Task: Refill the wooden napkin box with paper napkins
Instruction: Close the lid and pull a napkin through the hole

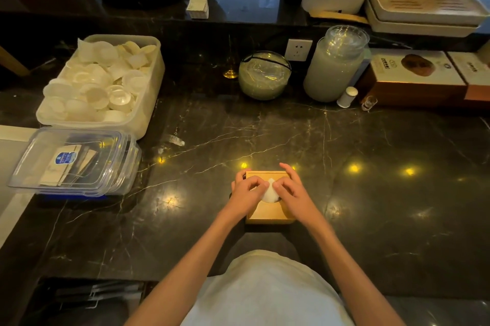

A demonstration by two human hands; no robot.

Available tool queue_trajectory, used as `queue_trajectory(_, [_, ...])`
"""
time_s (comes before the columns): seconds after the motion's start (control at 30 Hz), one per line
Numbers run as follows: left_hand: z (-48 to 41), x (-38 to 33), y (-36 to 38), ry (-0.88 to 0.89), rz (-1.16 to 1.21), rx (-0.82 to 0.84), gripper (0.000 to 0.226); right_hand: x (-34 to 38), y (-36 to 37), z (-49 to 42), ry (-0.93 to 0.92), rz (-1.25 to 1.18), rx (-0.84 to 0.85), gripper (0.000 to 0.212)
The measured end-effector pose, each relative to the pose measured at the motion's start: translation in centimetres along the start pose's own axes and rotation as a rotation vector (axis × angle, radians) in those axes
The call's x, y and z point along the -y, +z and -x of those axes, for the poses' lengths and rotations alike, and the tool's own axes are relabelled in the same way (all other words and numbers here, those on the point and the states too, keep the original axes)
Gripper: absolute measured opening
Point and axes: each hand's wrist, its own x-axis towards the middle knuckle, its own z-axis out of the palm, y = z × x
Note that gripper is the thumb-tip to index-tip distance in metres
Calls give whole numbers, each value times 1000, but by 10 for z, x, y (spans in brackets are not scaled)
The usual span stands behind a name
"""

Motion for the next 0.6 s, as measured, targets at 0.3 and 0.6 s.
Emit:
queue_trajectory(0.3, [2, 0, -1, 14, -13, 18, 25, 1, 1, 2, 7, -8, -8, 31])
queue_trajectory(0.6, [-2, 2, 4, 22, -31, -30, 25, 2, 3, 4, 11, -4, -25, 31])
